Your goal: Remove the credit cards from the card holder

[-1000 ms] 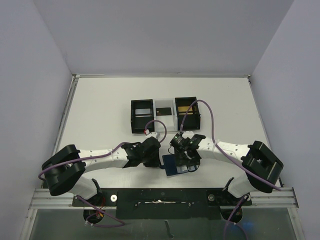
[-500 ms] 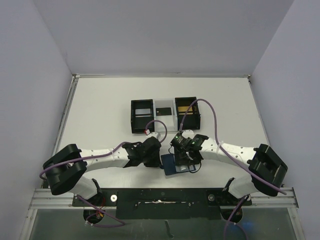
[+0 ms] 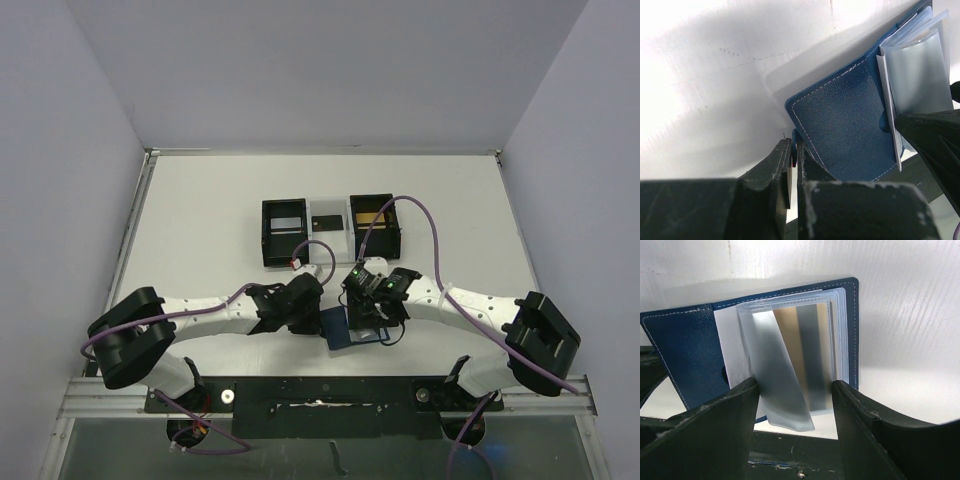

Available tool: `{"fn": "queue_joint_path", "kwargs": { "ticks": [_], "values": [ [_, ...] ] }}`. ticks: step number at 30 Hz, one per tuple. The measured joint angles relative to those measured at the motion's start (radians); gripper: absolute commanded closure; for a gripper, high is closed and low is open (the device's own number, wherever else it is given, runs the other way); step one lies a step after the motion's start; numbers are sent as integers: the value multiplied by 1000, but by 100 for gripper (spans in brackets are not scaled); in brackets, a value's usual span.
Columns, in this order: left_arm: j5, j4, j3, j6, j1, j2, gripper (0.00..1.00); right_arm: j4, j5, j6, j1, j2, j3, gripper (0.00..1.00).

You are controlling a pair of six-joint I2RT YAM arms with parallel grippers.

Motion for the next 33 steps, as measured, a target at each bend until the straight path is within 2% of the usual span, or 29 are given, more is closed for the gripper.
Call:
{"fn": "queue_joint_path", "kwargs": {
  "ticks": [4, 10, 22, 33],
  "values": [
    [1, -4, 5, 1, 0, 7, 100, 0, 0, 0, 0, 0, 0, 43],
    [3, -17, 17, 11, 0, 10, 100, 15, -9, 0, 0, -1, -1, 38],
    [3, -21, 17, 14, 0, 11, 100, 177, -90, 8, -10, -115, -89, 36],
    [0, -35, 23, 14, 0, 25, 100, 340, -220, 0, -27, -130, -158, 37]
  ]
}}
